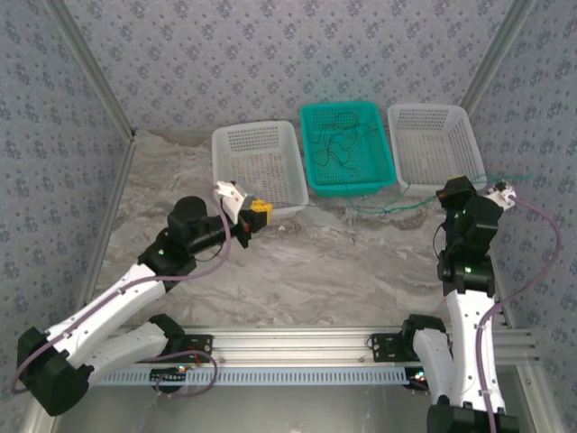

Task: Untangle the cables
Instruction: Untie the cable.

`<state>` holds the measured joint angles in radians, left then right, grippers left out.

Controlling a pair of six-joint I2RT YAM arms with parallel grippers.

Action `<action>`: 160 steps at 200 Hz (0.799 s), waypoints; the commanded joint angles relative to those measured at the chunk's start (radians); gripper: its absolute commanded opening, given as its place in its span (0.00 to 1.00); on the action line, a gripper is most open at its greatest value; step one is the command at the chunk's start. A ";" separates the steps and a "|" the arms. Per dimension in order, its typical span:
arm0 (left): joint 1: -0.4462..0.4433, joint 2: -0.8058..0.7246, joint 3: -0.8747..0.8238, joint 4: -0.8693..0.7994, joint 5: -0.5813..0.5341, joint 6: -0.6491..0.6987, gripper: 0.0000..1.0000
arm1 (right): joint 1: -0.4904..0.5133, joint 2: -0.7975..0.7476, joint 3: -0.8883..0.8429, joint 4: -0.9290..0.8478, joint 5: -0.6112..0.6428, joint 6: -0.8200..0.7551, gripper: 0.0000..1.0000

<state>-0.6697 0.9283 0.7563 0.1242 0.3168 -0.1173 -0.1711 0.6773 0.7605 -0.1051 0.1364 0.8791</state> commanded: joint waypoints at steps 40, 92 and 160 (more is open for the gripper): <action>0.221 -0.070 0.160 -0.012 -0.132 -0.123 0.00 | -0.073 -0.028 0.010 -0.195 0.078 0.068 0.00; 0.399 -0.119 0.184 -0.109 -0.094 -0.188 0.00 | -0.098 -0.026 -0.011 -0.188 0.068 0.079 0.00; 0.388 0.072 0.391 0.165 0.147 -0.273 0.00 | -0.097 -0.004 -0.028 -0.124 -0.026 0.116 0.00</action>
<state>-0.2695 0.9405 1.0344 0.1085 0.3790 -0.3317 -0.2626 0.6781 0.7460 -0.2745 0.1562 0.9707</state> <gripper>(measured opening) 0.043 0.078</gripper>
